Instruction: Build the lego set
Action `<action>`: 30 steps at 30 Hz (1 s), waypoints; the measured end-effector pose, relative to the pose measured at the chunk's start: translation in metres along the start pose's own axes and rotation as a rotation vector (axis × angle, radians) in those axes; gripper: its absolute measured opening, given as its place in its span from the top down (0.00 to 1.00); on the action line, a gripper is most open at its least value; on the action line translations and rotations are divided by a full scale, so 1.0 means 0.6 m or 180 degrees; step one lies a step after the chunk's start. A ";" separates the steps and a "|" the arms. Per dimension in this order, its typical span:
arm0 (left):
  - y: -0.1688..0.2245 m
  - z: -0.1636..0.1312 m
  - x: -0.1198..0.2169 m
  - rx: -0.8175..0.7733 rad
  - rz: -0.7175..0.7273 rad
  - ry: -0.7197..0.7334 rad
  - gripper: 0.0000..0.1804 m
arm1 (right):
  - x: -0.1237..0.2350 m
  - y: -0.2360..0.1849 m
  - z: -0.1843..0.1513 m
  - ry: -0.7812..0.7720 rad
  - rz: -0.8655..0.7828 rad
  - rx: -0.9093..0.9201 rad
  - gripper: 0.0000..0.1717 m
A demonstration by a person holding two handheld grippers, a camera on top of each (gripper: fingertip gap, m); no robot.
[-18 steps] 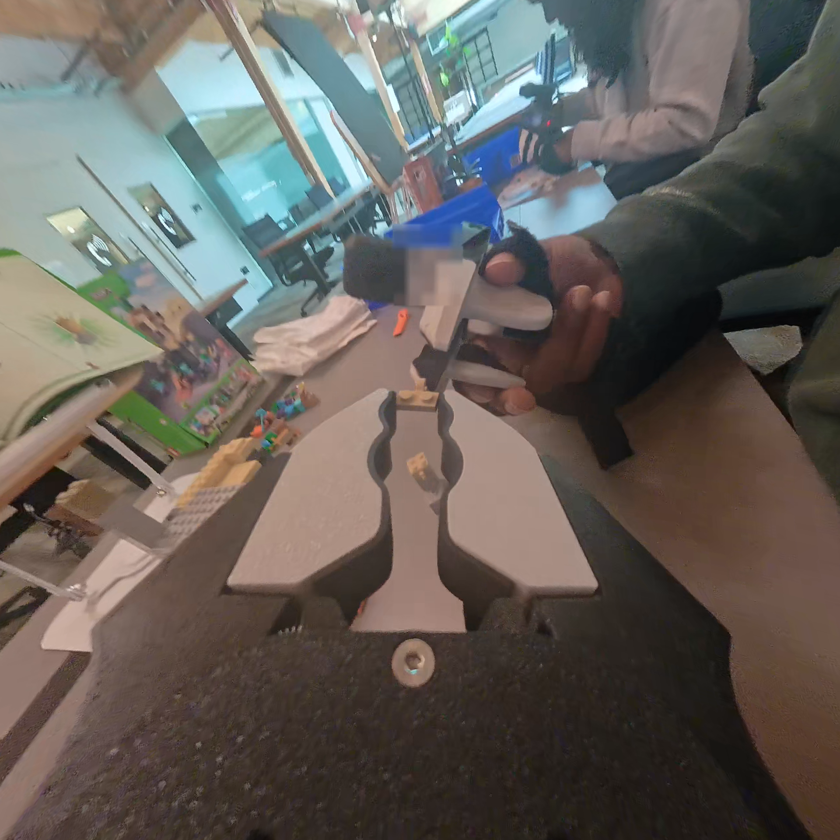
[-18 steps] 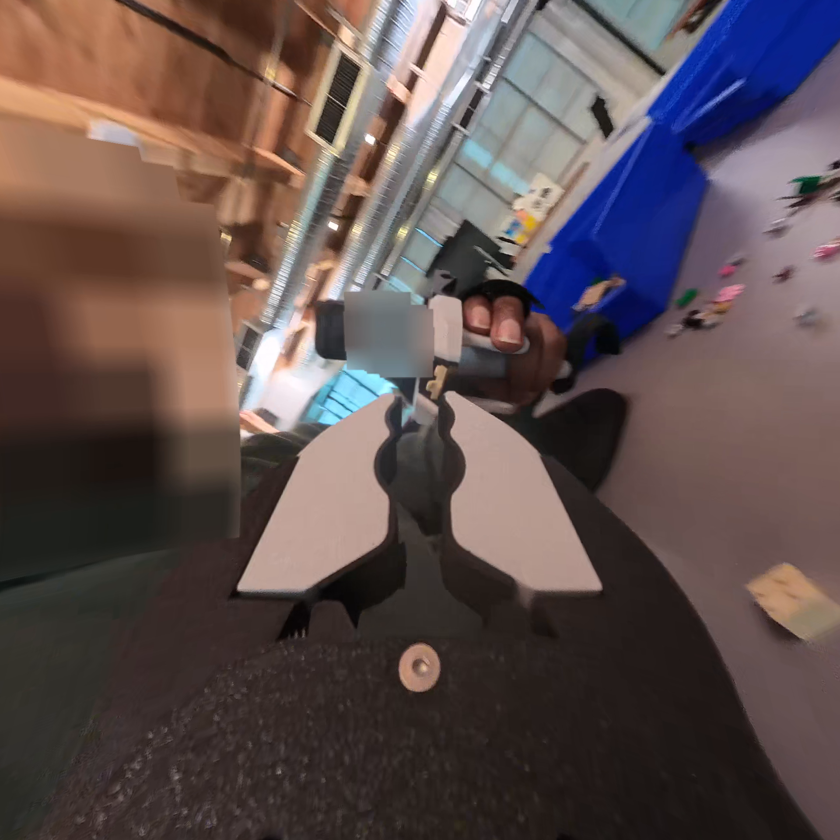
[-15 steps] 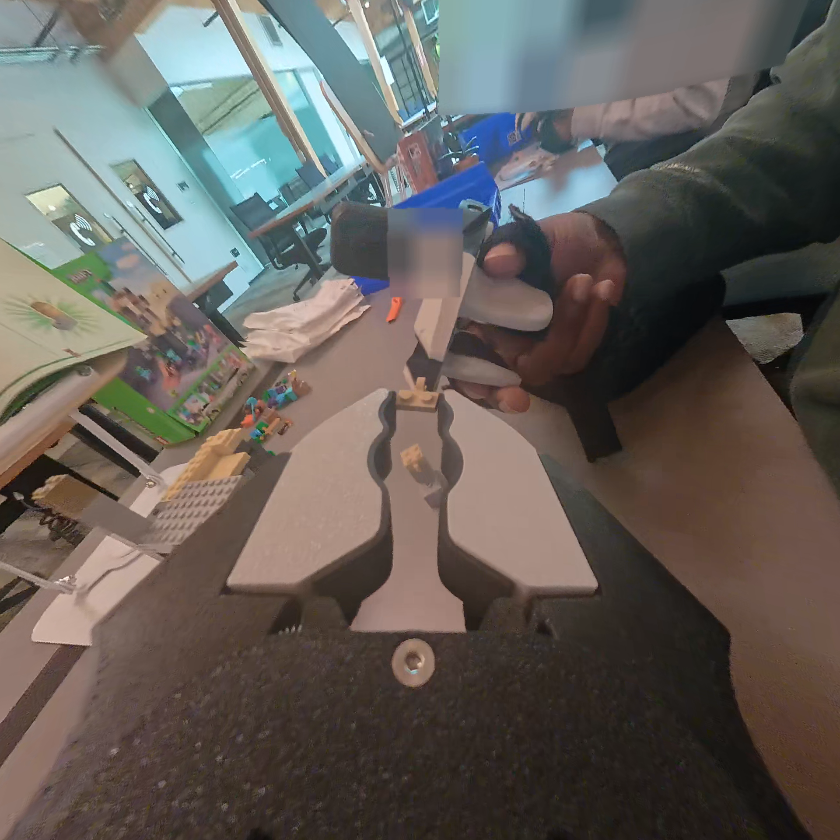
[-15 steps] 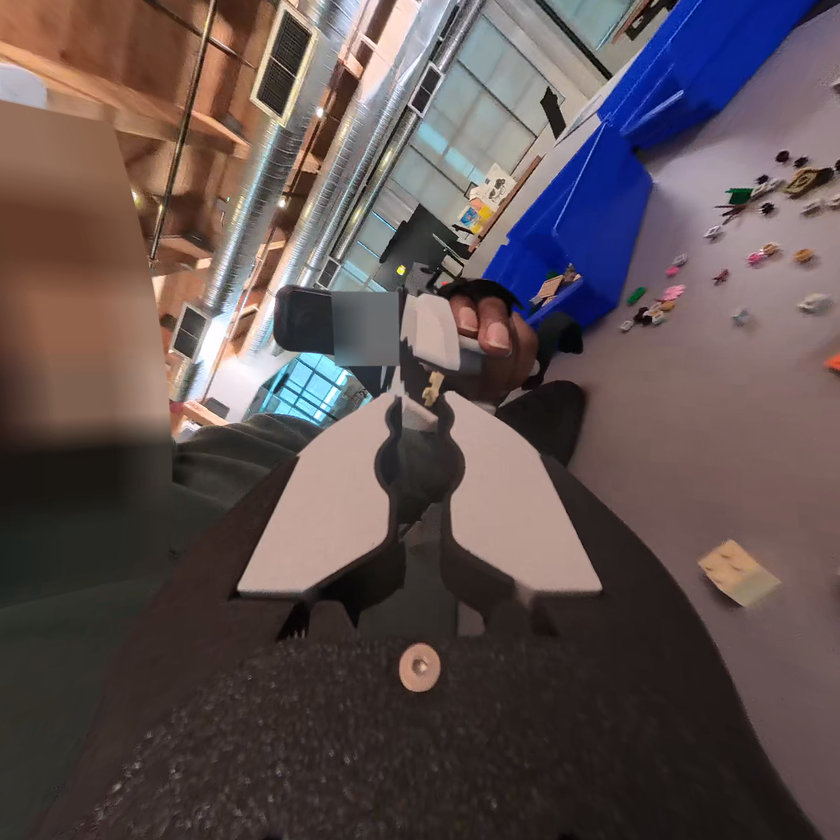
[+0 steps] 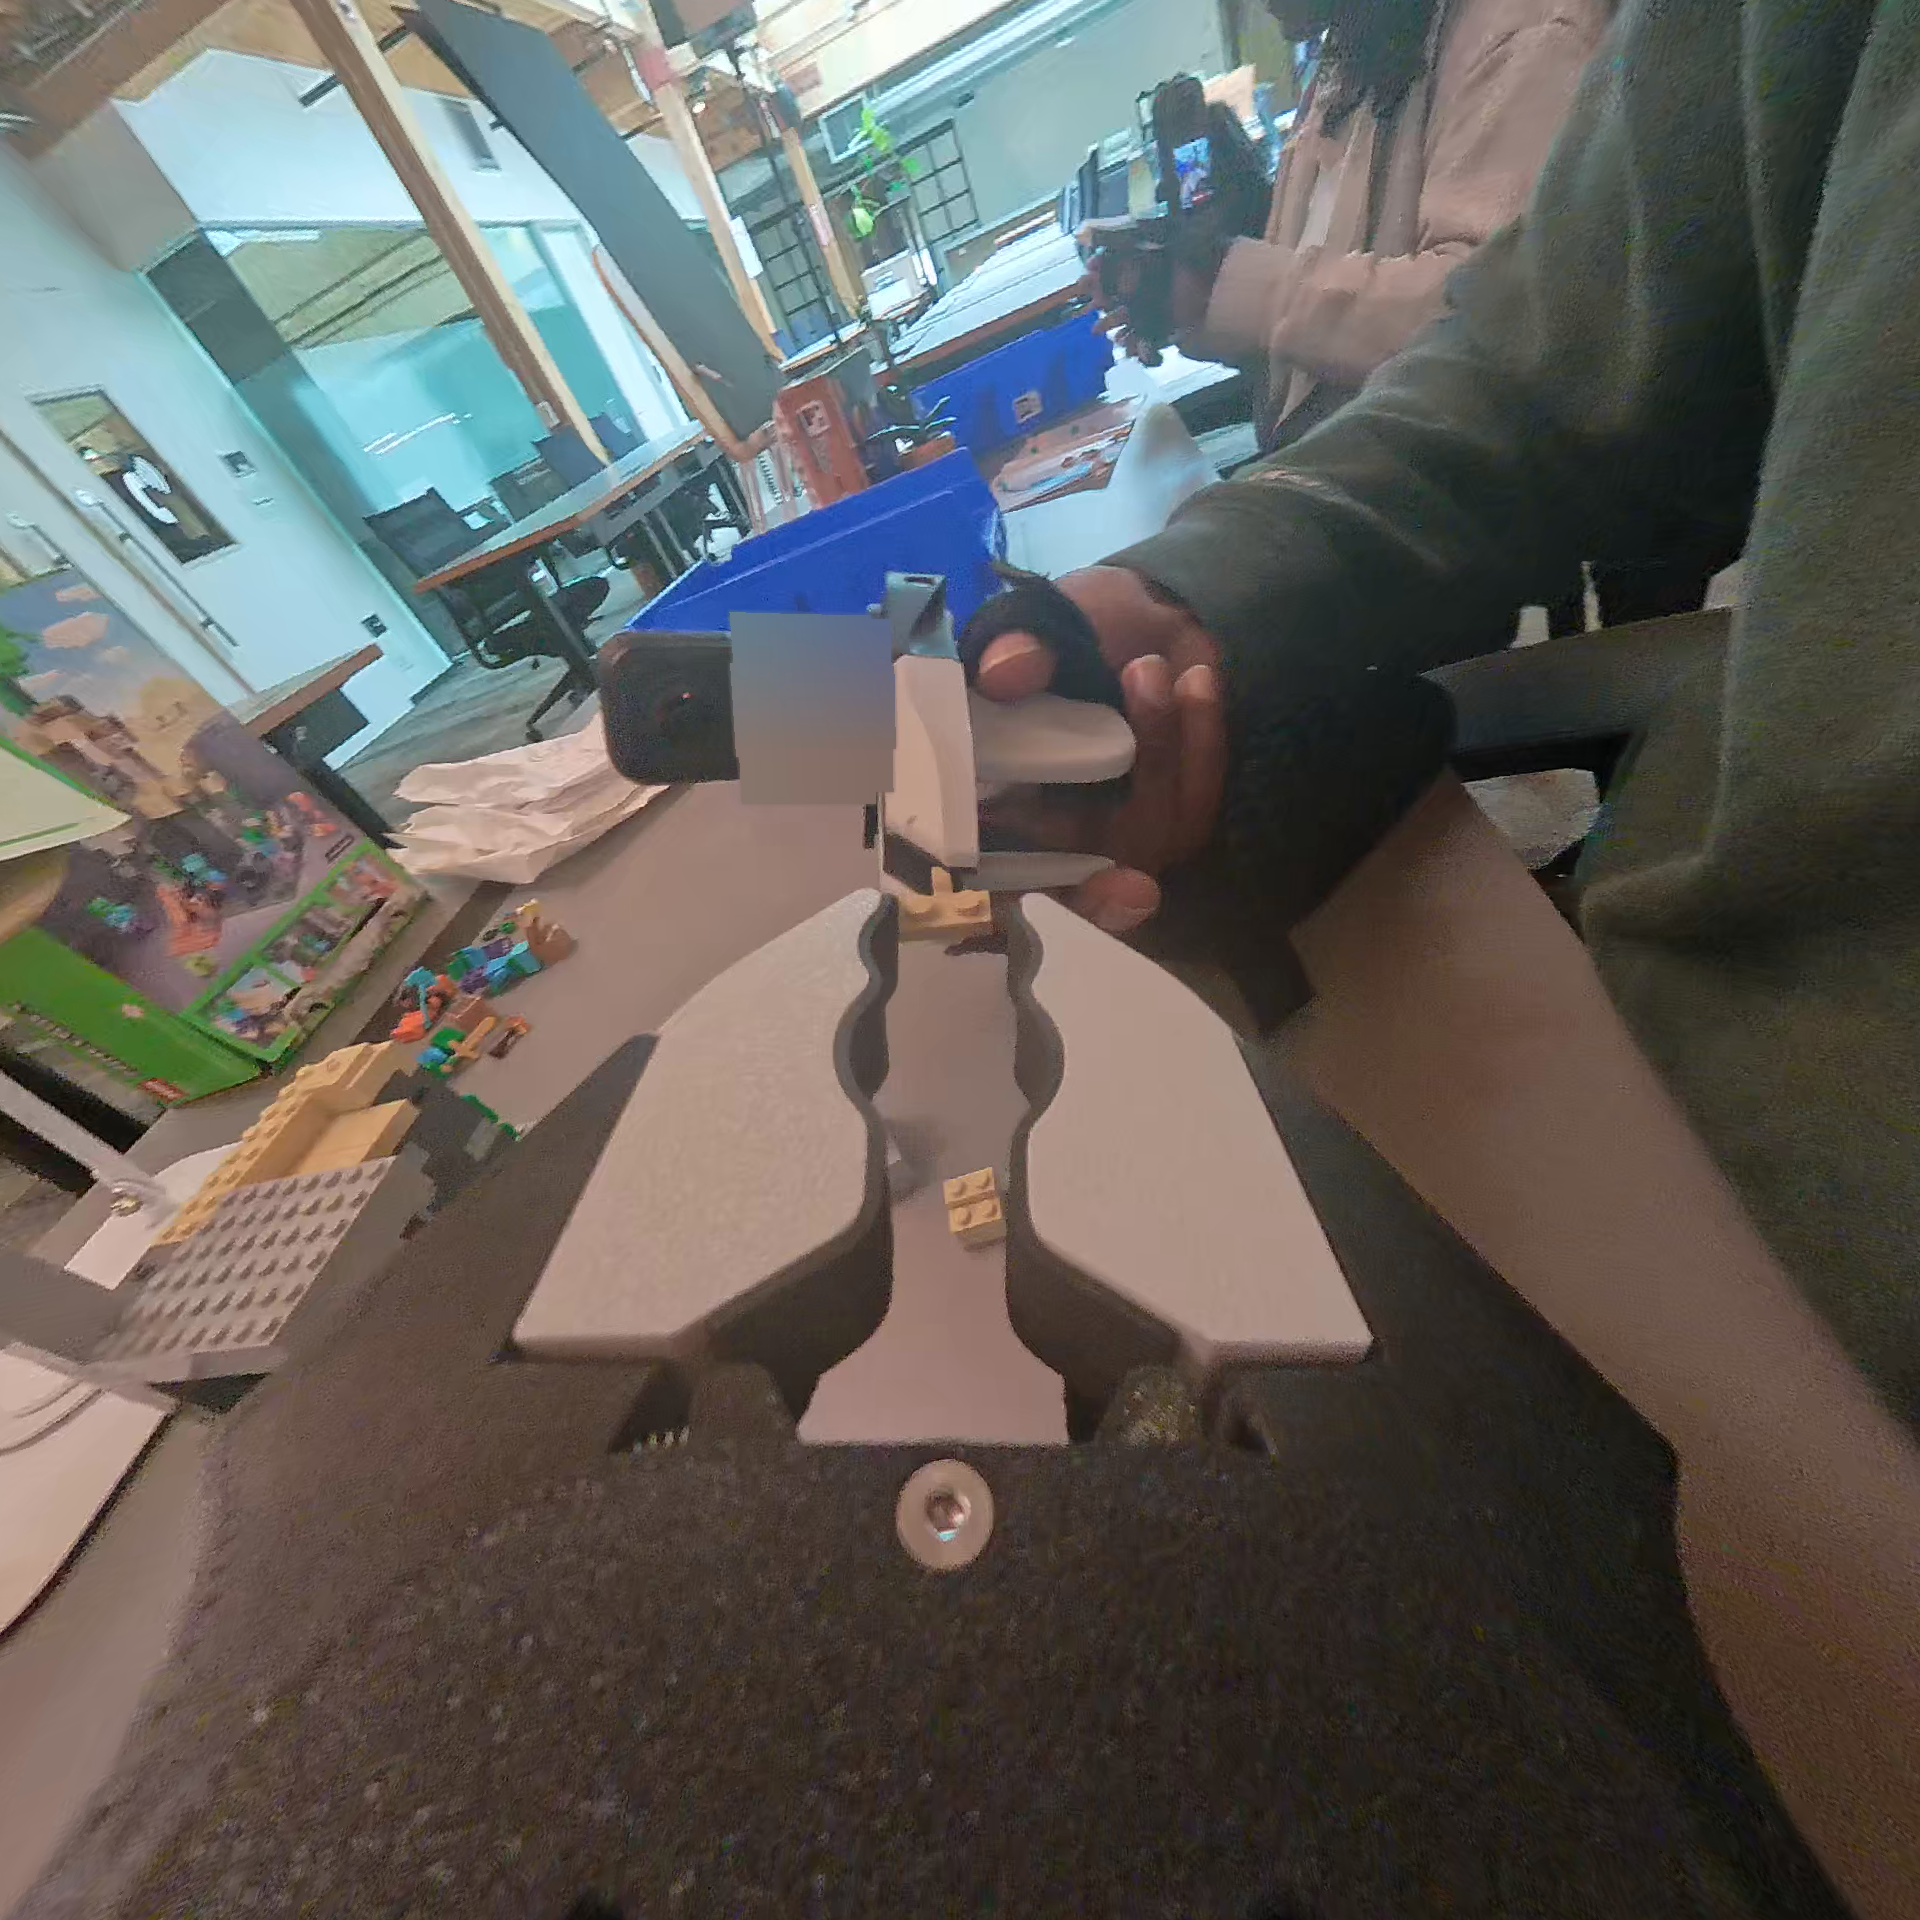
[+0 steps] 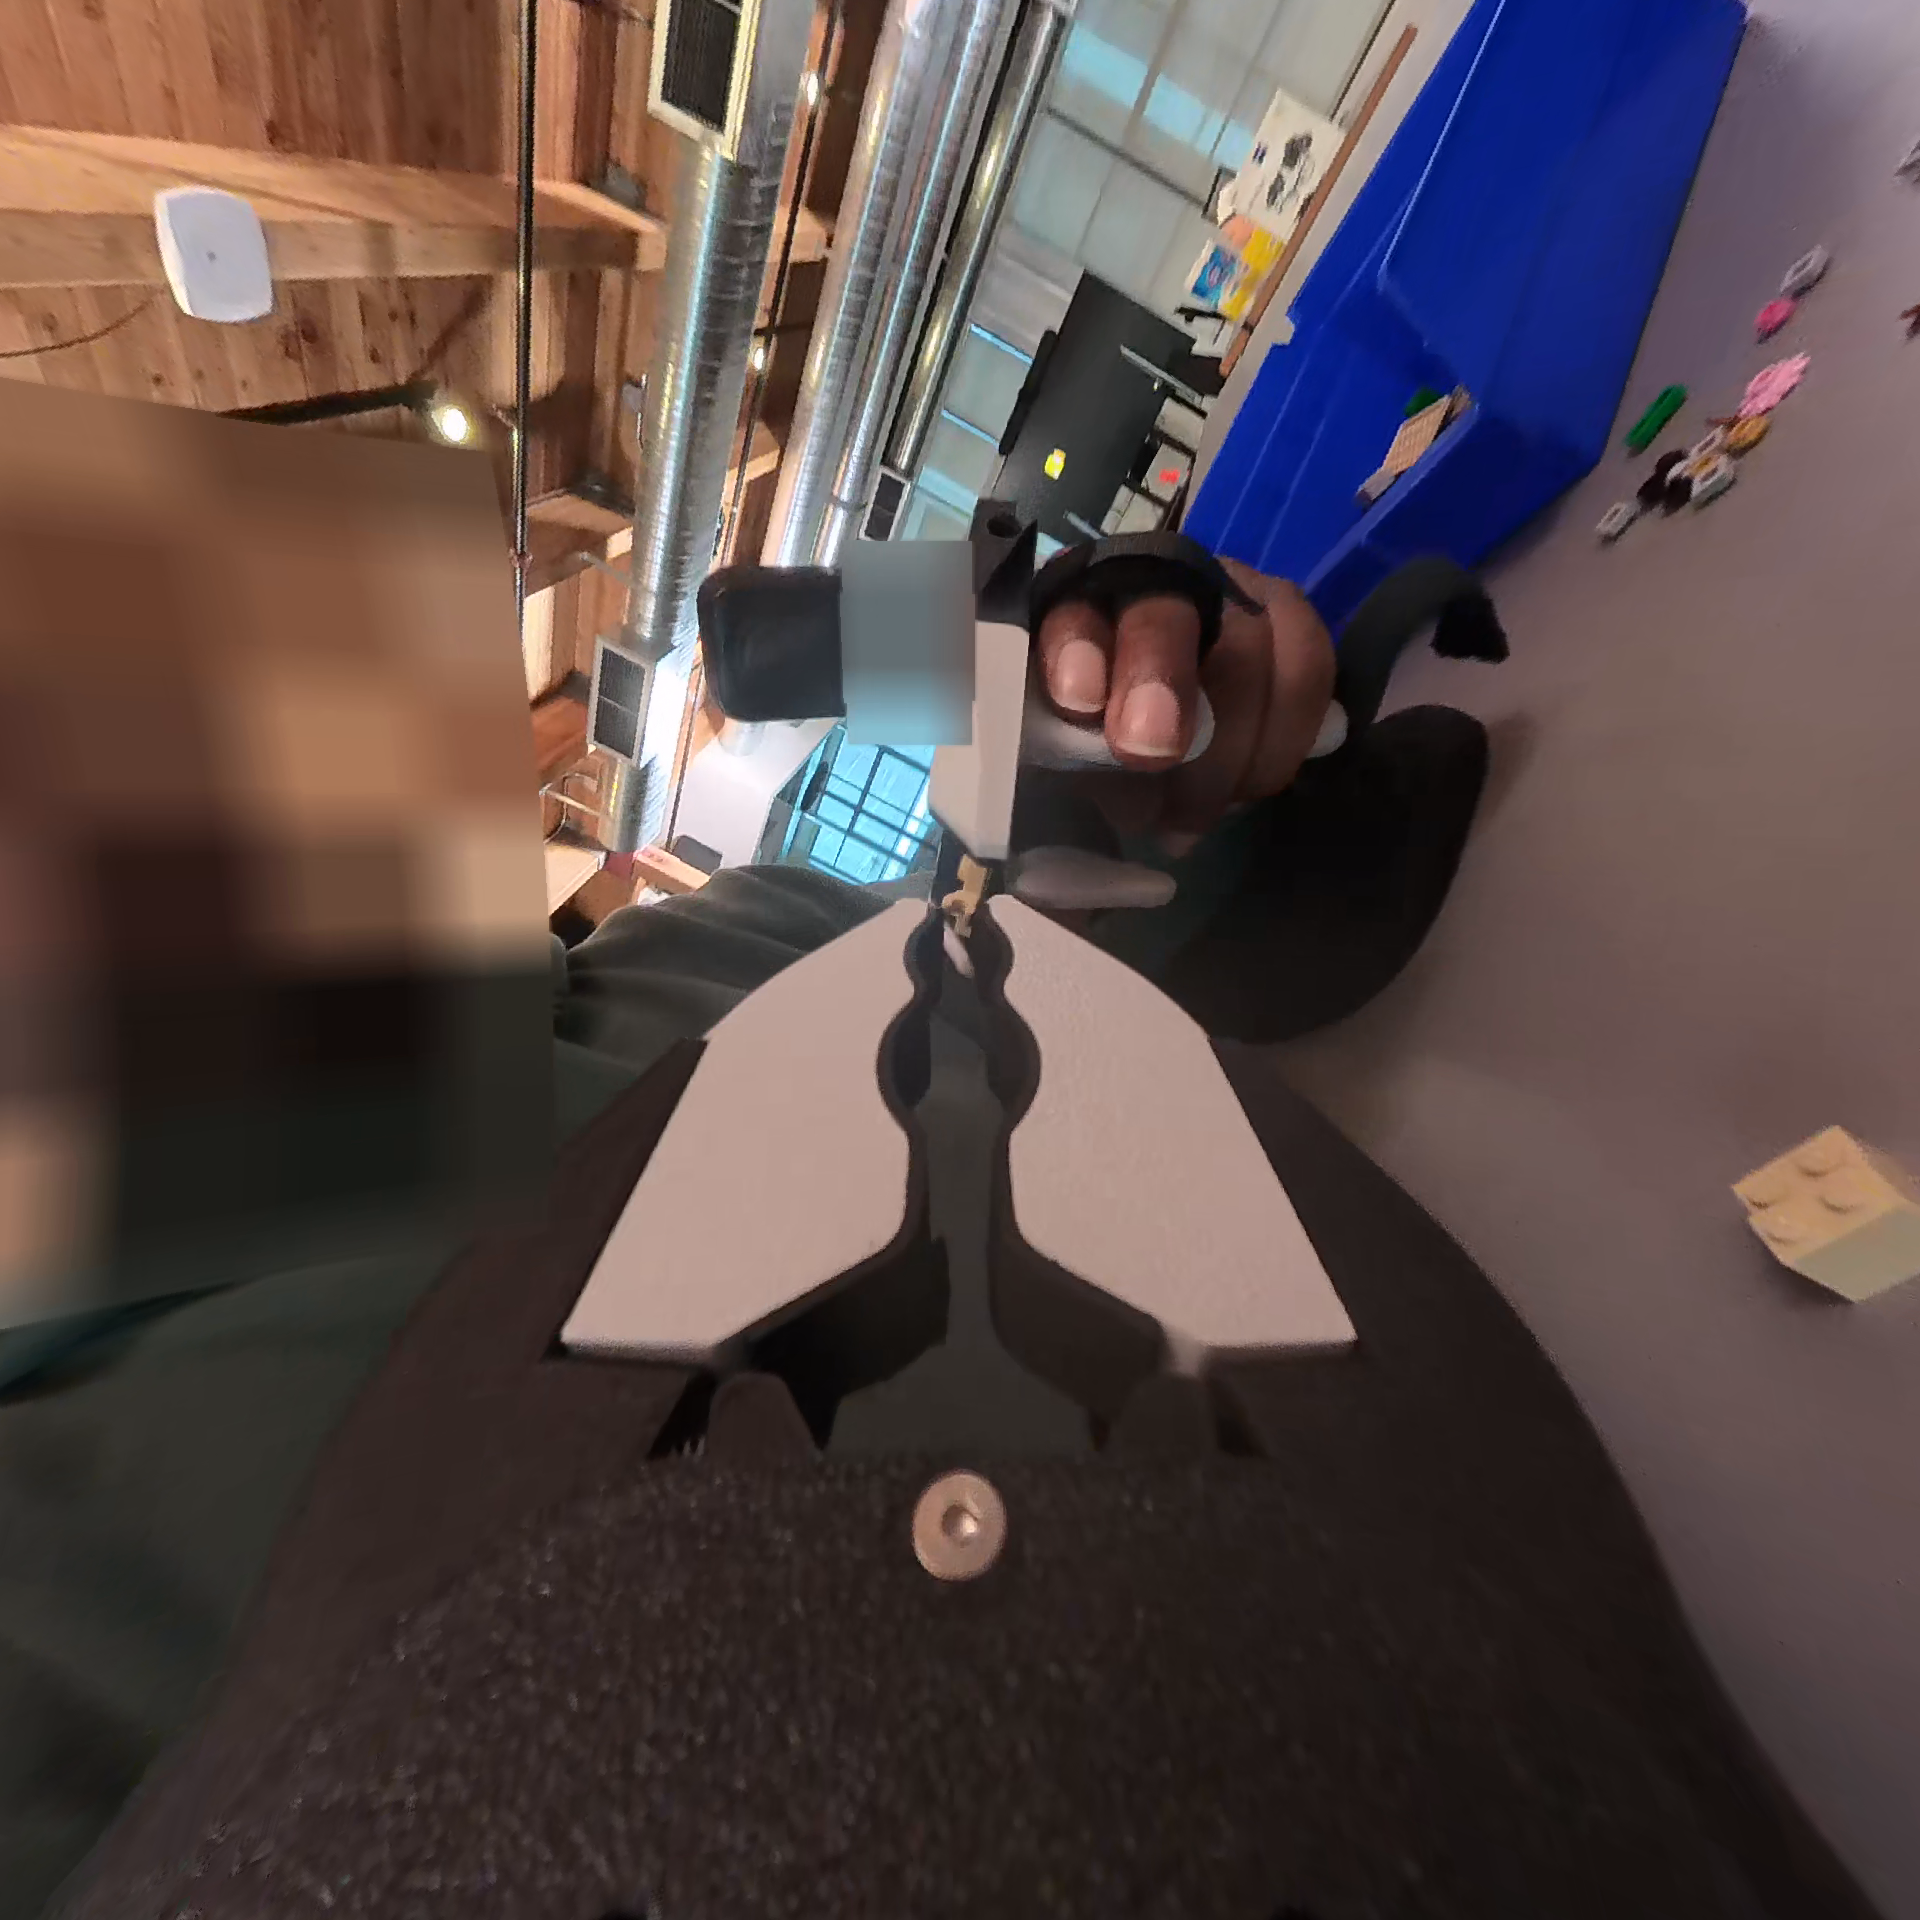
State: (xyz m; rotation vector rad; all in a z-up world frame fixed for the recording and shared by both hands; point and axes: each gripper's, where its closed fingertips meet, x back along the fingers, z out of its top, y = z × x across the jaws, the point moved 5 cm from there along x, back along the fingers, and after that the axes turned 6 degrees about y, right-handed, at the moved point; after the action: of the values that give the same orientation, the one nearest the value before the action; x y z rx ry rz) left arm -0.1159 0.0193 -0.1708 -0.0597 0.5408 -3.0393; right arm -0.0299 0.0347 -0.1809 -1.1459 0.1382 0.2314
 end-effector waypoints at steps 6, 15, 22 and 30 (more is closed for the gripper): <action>-0.001 -0.003 0.001 -0.0028 0.0027 -0.0039 0.91 | 0.003 0.001 0.002 -0.0124 -0.0026 -0.0074 0.97; -0.008 -0.018 0.001 0.0180 0.0023 -0.0114 0.91 | 0.008 0.015 0.003 0.0010 -0.0106 -0.0028 0.97; -0.022 -0.024 0.002 0.0517 0.0175 -0.0105 0.92 | 0.013 0.016 0.009 0.0332 -0.0206 0.0285 0.97; -0.045 -0.029 0.005 0.1493 0.0287 0.0077 0.92 | 0.024 0.009 0.021 0.0567 -0.1260 0.2299 0.97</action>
State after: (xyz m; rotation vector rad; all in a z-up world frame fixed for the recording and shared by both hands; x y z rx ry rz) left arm -0.1212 0.0507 -0.1776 0.0213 -0.1722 -2.9913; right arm -0.0172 0.0501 -0.1838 -0.4525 0.1332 -0.2629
